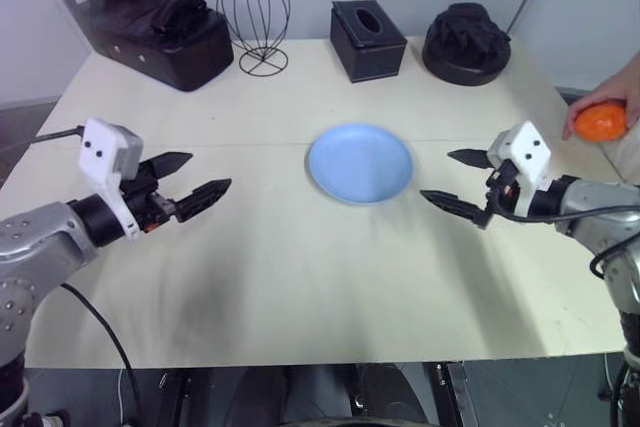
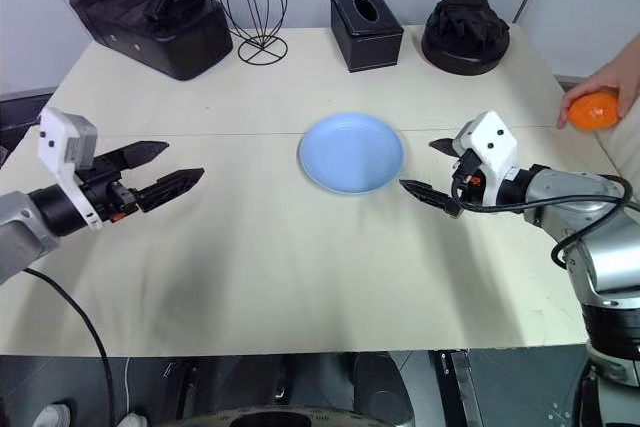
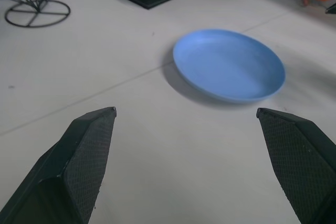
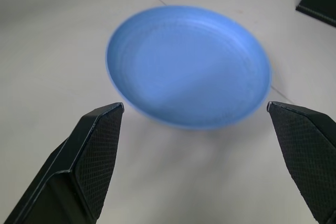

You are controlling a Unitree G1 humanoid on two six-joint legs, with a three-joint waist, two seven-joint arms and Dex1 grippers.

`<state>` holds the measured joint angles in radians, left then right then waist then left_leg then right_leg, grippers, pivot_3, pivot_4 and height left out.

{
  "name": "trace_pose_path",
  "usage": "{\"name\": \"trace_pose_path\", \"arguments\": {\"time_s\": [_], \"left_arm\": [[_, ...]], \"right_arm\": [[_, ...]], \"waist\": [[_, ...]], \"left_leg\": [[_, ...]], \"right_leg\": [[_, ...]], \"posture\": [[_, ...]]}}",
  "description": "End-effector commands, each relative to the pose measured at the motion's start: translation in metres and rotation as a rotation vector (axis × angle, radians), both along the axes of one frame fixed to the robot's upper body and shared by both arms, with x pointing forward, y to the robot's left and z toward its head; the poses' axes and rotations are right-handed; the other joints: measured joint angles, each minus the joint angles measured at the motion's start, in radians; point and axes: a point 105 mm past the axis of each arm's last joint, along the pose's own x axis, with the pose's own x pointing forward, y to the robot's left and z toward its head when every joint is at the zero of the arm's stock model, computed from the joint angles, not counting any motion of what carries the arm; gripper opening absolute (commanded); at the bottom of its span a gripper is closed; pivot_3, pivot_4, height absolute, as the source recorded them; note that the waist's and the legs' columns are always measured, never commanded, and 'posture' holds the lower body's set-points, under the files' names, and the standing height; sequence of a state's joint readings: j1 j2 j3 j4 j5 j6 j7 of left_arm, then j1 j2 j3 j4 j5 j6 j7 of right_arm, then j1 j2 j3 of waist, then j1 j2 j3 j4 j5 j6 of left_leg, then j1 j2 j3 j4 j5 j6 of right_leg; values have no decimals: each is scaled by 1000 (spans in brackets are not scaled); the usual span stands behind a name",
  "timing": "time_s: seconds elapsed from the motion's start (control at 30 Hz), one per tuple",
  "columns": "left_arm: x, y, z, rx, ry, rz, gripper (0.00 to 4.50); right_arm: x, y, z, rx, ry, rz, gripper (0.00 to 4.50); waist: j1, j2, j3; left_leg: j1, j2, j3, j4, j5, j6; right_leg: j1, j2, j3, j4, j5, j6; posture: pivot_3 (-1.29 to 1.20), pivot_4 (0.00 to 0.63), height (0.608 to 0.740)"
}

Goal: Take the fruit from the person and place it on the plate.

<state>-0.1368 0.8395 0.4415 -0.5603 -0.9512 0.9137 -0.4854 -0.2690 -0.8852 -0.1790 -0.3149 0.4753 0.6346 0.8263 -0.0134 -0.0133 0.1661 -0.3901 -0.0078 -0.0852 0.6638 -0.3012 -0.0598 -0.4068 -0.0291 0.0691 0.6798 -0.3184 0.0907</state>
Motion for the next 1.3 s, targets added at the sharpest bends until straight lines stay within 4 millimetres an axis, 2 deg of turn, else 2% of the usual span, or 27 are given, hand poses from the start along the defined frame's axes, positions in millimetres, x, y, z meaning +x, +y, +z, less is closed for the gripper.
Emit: {"name": "trace_pose_path", "arguments": {"time_s": [0.03, 0.43, 1.3], "left_arm": [[4, 0, 13, 8, -67, 1, 4462], [10, -3, 16, -12, -72, -12, 4462], [10, -7, 14, -6, -75, -31, 4462]], "right_arm": [[-5, -4, 18, -11, -68, -13, 4500], [-8, -3, 16, -3, -65, -32, 4500], [-6, -1, 18, 1, -72, -26, 4500]], "waist": [[0, 0, 0], [-1, 0, 0], [-1, 0, 0]], "left_leg": [[0, 0, 0, 0, 0, 0], [0, 0, 0, 0, 0, 0], [0, 0, 0, 0, 0, 0]], "right_leg": [[0, 0, 0, 0, 0, 0], [0, 0, 0, 0, 0, 0], [0, 0, 0, 0, 0, 0]], "posture": [[0, 150, 740], [0, 150, 740], [0, 150, 740]]}}
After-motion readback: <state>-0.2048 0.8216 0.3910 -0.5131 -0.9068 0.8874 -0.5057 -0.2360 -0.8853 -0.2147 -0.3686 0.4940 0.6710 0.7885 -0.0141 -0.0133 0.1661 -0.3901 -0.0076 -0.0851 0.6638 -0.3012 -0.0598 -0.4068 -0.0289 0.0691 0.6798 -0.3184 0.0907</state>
